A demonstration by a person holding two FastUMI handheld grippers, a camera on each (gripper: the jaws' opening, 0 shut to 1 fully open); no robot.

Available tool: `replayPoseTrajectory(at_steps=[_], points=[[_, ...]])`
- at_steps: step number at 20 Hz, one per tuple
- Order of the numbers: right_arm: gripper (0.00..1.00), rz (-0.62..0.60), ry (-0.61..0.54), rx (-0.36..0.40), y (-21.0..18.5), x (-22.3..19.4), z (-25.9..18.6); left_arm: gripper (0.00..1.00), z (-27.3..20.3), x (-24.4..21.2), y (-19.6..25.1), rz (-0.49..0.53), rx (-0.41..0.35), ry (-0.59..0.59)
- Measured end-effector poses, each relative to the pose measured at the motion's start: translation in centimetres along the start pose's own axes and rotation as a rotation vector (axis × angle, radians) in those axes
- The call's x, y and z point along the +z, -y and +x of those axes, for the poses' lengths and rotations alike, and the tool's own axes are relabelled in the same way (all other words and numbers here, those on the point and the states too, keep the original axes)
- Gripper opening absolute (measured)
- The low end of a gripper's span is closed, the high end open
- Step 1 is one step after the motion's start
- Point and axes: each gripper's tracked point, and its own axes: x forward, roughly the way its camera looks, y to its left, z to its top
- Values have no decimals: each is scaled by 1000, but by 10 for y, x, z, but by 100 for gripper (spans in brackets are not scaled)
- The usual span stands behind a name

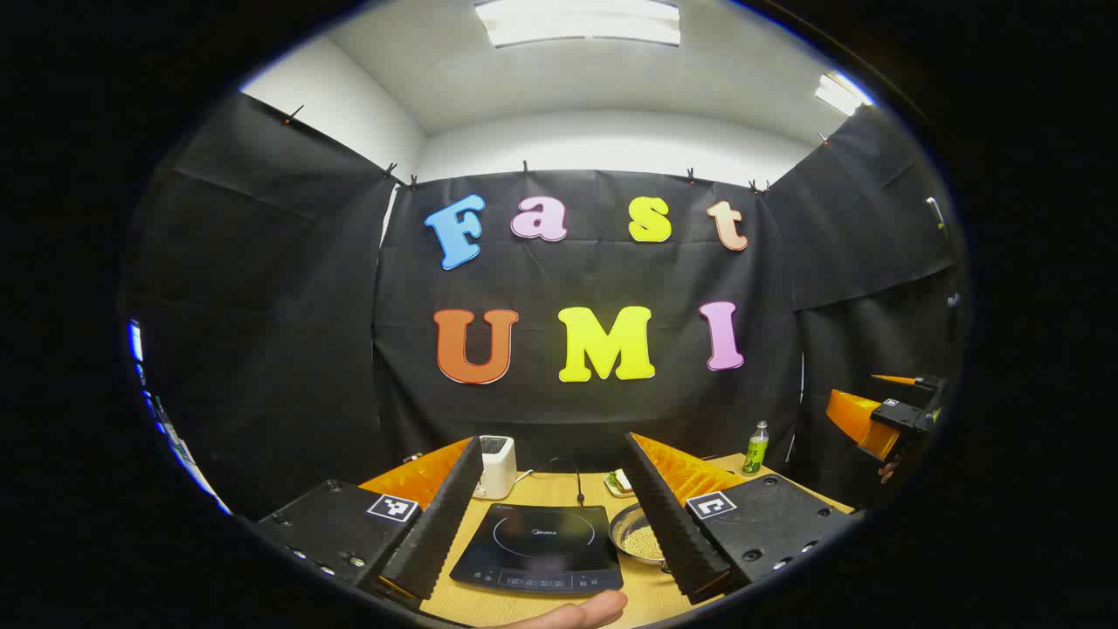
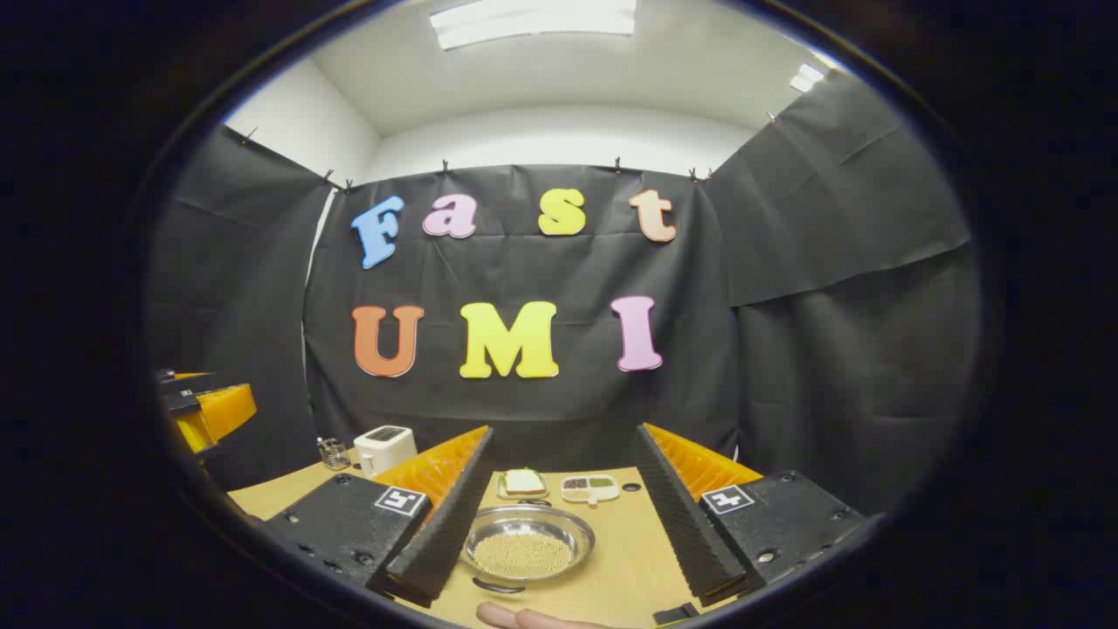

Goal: First push the handle of the pot to place it horizontally, then grasp the pot with both hands and set it on the induction cooktop.

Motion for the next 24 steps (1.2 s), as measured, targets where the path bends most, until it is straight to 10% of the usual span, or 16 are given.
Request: replayPoseTrajectory(at_steps=[24], points=[[99,-4,-141,13,-11,-64,36,96,-5,-25,3,-5,-26,-16]])
